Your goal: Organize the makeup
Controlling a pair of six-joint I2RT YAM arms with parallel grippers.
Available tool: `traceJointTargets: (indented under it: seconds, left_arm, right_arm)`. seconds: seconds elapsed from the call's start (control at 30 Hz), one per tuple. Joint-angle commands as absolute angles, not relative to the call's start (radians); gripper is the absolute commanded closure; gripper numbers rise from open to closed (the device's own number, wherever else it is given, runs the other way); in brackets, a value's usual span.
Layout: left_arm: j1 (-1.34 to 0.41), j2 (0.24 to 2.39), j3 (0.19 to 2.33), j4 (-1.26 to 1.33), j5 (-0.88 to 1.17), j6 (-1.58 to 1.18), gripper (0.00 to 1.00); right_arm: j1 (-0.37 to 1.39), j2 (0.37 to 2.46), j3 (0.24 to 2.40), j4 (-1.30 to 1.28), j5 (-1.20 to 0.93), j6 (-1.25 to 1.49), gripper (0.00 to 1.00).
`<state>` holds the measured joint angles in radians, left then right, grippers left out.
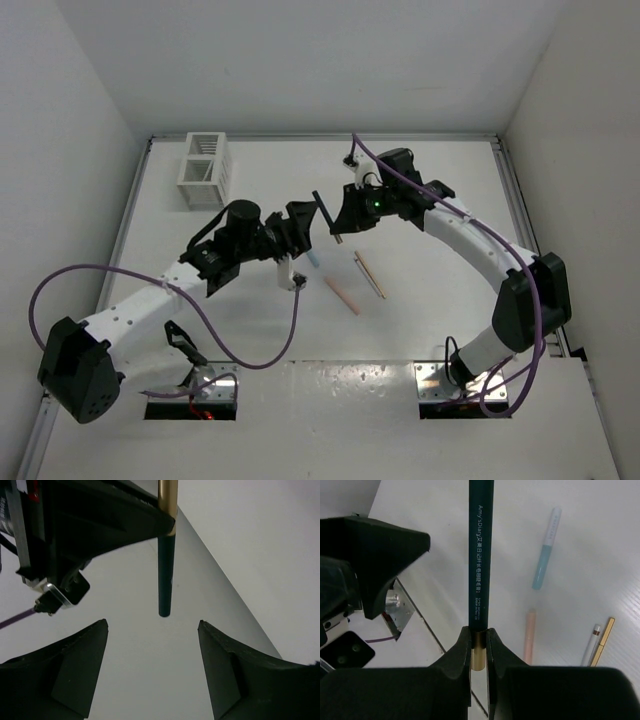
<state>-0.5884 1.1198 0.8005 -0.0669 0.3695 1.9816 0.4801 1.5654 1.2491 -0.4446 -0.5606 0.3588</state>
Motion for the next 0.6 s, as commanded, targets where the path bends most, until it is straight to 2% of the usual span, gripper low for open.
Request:
traceJointTargets:
  seconds: [0.0,0.2,0.4,0.53,0.57]
  left_arm:
    - [-0.63,1.127,0.799,-0.014,0.379,2.188,0.21]
    - [-0.663,1.181,0.79,-0.003,0.307,2.154,0.21]
    - [-0.695,1.223,0.811,-0.003,0.215,2.134,0.34]
    - [-0.704,1.223,0.811,-0.003,0.193,2.099,0.6]
    - [-0.715,1.223,0.811,-0.003,0.193,2.082,0.77]
  right_arm:
    - [0.494,1.548,1.27,-0.377,-0.609,0.391,1.0]
    - [0.528,1.542,1.256,-0.368,-0.626,0.41,1.0]
    - [0.574,1.523,1.224,-0.325,-0.634,0.44,1.0]
    - [0.584,1.526,1.221,-0.333,-0.63,0.443,1.0]
    - [0.586,1.526,1.22,-0.333,-0.626,0.44,1.0]
